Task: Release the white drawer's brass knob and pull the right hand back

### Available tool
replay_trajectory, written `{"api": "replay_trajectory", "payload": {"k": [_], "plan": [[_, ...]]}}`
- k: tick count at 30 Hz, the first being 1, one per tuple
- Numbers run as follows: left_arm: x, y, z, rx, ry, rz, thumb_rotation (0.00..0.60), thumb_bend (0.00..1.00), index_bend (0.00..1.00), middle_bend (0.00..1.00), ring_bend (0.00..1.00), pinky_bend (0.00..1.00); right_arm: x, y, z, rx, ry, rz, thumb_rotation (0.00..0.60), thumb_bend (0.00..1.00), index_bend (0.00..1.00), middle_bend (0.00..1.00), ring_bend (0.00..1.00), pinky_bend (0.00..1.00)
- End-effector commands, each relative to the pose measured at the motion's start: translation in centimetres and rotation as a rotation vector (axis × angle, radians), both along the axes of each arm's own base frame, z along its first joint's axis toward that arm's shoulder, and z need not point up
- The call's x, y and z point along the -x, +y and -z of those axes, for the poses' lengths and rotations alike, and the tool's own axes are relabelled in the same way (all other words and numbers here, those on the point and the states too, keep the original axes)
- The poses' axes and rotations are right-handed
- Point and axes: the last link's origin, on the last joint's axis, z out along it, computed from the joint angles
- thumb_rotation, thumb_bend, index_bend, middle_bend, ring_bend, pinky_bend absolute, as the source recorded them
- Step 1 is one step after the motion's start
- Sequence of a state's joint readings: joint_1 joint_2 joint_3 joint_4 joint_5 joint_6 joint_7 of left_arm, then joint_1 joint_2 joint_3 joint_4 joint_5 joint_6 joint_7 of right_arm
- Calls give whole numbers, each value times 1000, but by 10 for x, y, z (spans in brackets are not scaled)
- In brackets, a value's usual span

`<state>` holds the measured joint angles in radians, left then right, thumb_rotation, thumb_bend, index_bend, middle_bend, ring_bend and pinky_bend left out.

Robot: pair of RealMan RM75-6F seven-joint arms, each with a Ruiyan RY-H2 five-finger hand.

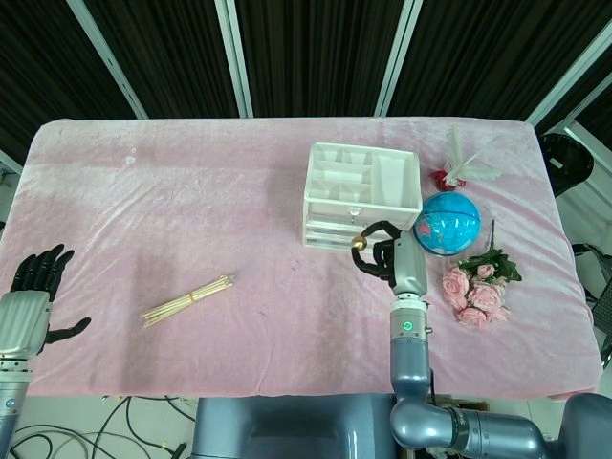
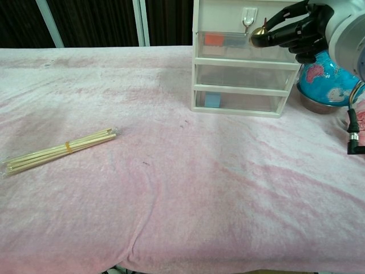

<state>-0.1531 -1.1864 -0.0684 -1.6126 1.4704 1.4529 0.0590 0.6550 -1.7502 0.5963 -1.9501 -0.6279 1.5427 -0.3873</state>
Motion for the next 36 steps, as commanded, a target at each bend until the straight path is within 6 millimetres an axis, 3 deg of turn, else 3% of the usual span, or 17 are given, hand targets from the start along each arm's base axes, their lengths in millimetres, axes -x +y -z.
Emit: {"api": "replay_trajectory", "payload": {"k": [1,15,36], "plan": [[0,0,0,1,-2,-1,600,0,0,0,0,0,-3,1,-1,2,-9,-11,600,357,556,928,1000,935],[0,0,1,2,-1,-2,600,0,0,0,0,0,-27,11,0,-13,-51,-94,600,357,557,928,1000,935],[0,1,1,4,-7,-7,600,0,0,0,0,0,-9,-4,1,10,-13,-25,600,357,556,928,1000,935]]}}
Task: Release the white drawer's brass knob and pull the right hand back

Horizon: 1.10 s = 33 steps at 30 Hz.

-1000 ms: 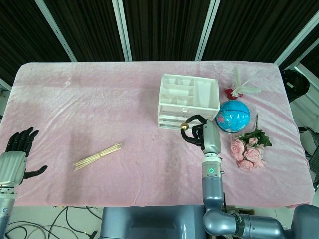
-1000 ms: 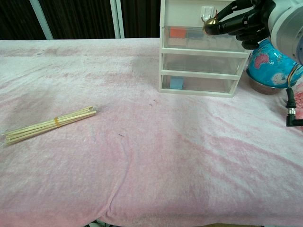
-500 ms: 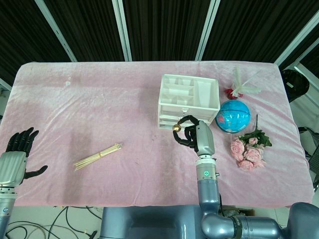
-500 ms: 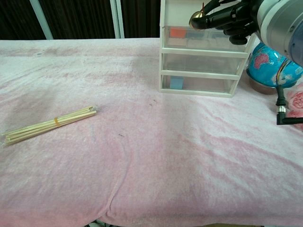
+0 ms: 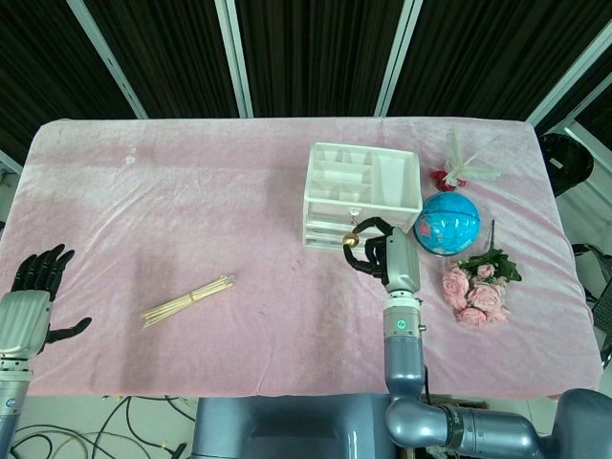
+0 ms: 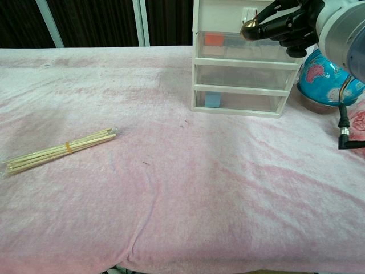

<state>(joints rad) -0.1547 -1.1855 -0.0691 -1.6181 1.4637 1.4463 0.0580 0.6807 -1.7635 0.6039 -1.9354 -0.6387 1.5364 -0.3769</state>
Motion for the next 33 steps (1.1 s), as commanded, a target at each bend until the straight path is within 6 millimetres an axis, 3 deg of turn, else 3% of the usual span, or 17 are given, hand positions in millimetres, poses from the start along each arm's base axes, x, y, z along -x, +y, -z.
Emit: {"api": "replay_trajectory", "payload": {"k": [1,10,17,19,24,33], "plan": [[0,0,0,0,-1,-1,600,0,0,0,0,0,2,-1,0,2,4,5,600,357,556,928,1000,934],[0,0,0,1,0,-1,600,0,0,0,0,0,15,-1,0,10,32,39,600,358,552,922,1000,932],[0,-1,0,3,-5,-3,600,0,0,0,0,0,28,3,2,0,52,77,600,358,471,919,1000,931],[0,-1,0,4,-5,-2,600,0,0,0,0,0,31,5,3,-6,61,83,600,357,428,918,1000,931],[-1,-1,0,3,-10,-2,600,0,0,0,0,0,43,9,6,-40,85,115,600,332,196,911,998,927],[-1,-1,0,2,-15,-1,600,0,0,0,0,0,51,11,4,-47,89,134,600,315,133,910,996,926]]}}
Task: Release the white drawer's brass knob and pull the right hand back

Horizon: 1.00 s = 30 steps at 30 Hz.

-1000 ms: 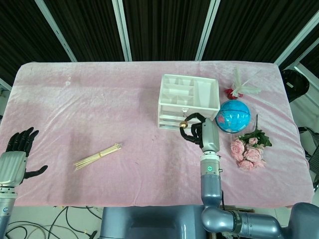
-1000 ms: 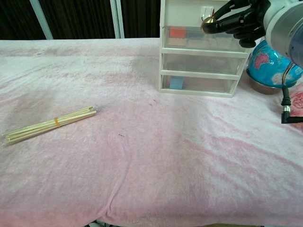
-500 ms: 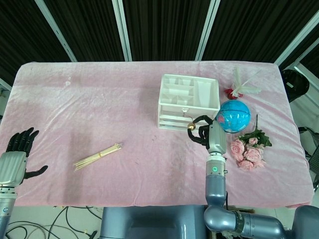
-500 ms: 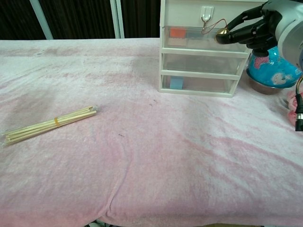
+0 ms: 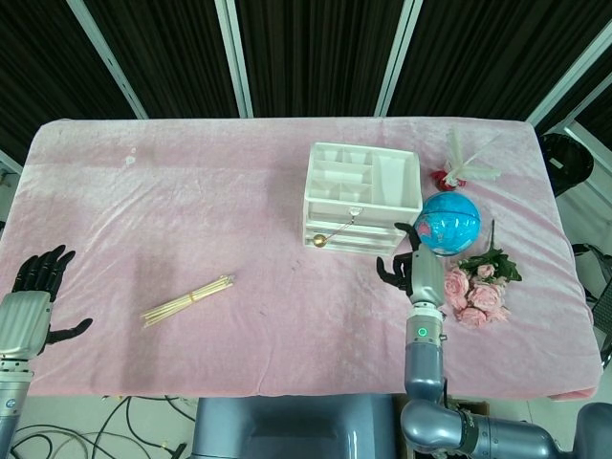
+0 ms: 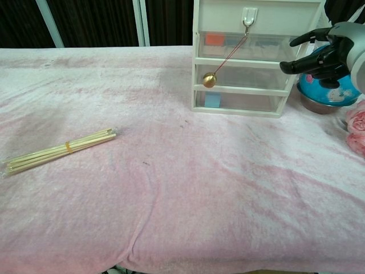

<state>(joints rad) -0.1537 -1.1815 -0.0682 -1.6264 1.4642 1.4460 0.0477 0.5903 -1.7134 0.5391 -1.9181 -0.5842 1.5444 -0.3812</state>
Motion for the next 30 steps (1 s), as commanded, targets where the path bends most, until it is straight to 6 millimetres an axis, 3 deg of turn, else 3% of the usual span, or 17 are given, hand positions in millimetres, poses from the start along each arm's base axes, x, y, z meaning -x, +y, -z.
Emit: {"api": "replay_trajectory", "payload": {"k": [1,7,10,16,19,21,24,27,30], "plan": [[0,0,0,0,-1,-1,600,0,0,0,0,0,1,1,-1,1,-1,1,600,315,132,909,996,926],[0,0,0,1,1,0,600,0,0,0,0,0,4,5,-4,0,10,-6,600,314,130,902,986,919],[0,0,0,1,3,0,600,0,0,0,0,0,10,15,-14,6,99,-61,600,312,130,866,953,888],[1,-2,-1,5,10,-1,600,0,0,0,0,0,34,40,-50,43,267,-166,600,297,130,687,798,675],[1,-3,0,9,18,1,600,0,0,0,0,0,51,56,-73,55,354,-219,600,284,127,519,645,466],[1,-3,0,12,22,1,600,0,0,0,0,0,61,64,-82,45,390,-241,600,245,65,322,427,295],[1,-5,1,19,33,-1,600,0,0,0,0,0,82,78,-99,17,508,-267,600,150,0,91,133,169],[2,-7,1,32,47,-9,600,0,0,0,0,0,108,95,-120,-3,681,-294,600,72,0,3,9,134],[3,-8,0,40,61,-16,600,0,0,0,0,0,126,107,-133,-5,787,-310,600,29,0,0,0,122]]}}
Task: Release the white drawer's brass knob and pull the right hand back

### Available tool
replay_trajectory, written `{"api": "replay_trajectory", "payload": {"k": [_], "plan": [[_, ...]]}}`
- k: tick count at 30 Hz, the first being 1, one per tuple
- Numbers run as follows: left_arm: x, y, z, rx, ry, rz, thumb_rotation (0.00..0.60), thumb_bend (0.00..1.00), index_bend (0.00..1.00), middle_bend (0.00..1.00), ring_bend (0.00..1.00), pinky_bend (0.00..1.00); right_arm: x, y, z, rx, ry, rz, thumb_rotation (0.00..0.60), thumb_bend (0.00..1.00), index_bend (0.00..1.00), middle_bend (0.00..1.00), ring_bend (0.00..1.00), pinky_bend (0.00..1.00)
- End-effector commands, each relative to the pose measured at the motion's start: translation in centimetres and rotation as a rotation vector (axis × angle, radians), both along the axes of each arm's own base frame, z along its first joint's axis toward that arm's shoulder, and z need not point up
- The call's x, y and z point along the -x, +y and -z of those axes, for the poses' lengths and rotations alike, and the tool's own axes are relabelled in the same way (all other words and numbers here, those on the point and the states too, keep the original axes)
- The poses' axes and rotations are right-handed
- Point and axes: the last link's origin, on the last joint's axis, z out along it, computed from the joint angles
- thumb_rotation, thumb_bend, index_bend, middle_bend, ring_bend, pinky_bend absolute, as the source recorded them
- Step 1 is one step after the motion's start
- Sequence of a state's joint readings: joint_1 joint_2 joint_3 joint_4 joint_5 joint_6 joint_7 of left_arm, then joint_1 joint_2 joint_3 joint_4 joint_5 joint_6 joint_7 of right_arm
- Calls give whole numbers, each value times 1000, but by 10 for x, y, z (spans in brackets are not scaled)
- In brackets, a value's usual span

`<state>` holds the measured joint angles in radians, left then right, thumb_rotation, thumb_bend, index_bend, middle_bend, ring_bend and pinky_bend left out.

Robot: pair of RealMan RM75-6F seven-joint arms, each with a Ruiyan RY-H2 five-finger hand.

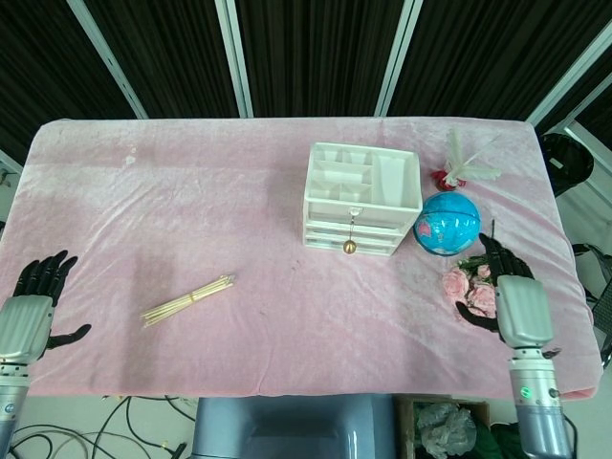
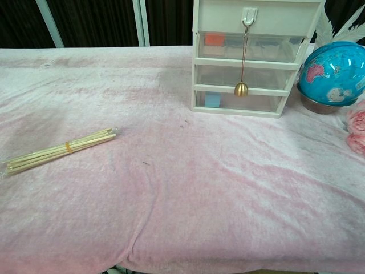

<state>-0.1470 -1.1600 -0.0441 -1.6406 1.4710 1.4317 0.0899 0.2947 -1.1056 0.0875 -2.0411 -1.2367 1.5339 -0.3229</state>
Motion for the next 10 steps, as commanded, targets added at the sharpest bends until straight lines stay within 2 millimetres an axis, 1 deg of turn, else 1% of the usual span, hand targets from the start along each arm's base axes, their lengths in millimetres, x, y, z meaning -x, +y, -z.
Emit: {"api": "replay_trajectory", "payload": {"k": [1,3,6,10], "plan": [[1,-2,-1,7,15,-6,600,0,0,0,0,0,38,28,-20,-13,193,-7,600,24,0,0,0,121],[1,-3,-1,8,34,-4,600,0,0,0,0,0,60,42,-28,-14,322,-11,600,19,0,0,0,119],[1,-3,0,9,38,-7,600,0,0,0,0,0,74,50,-30,-12,370,-24,600,19,0,0,0,112],[1,-4,0,8,41,-12,600,0,0,0,0,0,89,56,-29,0,375,-33,600,20,0,0,0,111]]}}
